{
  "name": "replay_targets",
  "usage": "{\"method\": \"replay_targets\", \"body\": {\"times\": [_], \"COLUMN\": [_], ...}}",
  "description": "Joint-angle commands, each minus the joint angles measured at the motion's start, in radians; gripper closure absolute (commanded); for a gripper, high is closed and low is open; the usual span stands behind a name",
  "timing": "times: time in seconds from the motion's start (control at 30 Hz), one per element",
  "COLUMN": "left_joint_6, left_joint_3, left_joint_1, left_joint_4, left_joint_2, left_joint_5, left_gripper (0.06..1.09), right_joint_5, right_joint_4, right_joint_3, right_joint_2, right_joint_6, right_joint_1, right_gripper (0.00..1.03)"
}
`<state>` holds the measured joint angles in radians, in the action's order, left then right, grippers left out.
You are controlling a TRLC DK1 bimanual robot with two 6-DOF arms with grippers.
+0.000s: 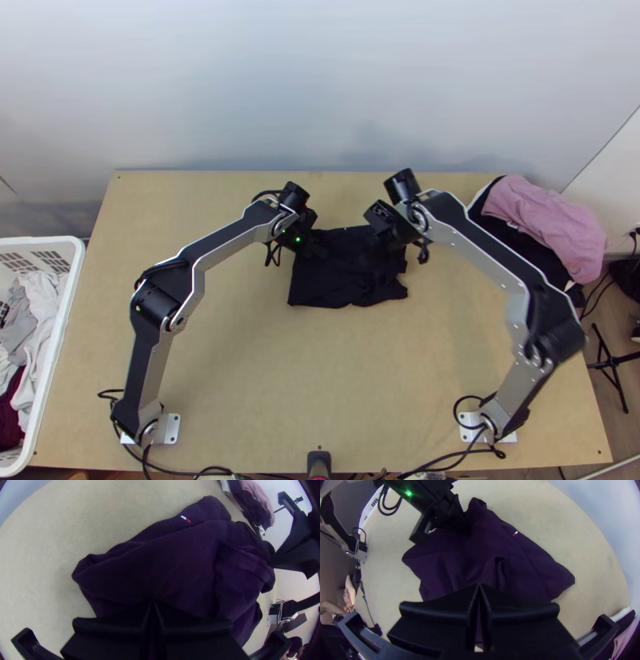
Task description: Fold the t-shirt
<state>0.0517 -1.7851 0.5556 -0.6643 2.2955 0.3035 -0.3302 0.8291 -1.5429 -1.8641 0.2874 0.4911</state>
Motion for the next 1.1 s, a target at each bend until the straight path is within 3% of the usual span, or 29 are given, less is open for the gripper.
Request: {"method": "replay_targets", "body": {"times": [0.0,0.3,0.6,1.07], "left_joint_6": [-0.003,-0.012,-0.013,-0.016], "left_joint_3": [0.010,0.012,0.006,-0.030], "left_joint_1": [-0.006,-0.006,-0.017,-0.011], "left_joint_4": [-0.003,0.000,0.002,-0.015], "left_joint_2": [0.004,0.007,0.012,0.039], "left_joint_5": [0.000,0.005,0.006,0.005], "left_gripper": [1.00,1.00,1.00,1.00], "right_joint_5": [0.008,0.010,0.017,0.016], "right_joint_4": [-0.041,-0.039,-0.038,0.041], "right_joint_3": [-0.106,-0.269,-0.112,0.348], "right_joint_2": [-0.164,-0.305,-0.296,0.253], "right_joint_6": [-0.007,-0.008,0.009,0.009], "right_joint_1": [0.030,0.044,0.038,0.007], "right_gripper": [1.00,1.00,1.00,1.00]}}
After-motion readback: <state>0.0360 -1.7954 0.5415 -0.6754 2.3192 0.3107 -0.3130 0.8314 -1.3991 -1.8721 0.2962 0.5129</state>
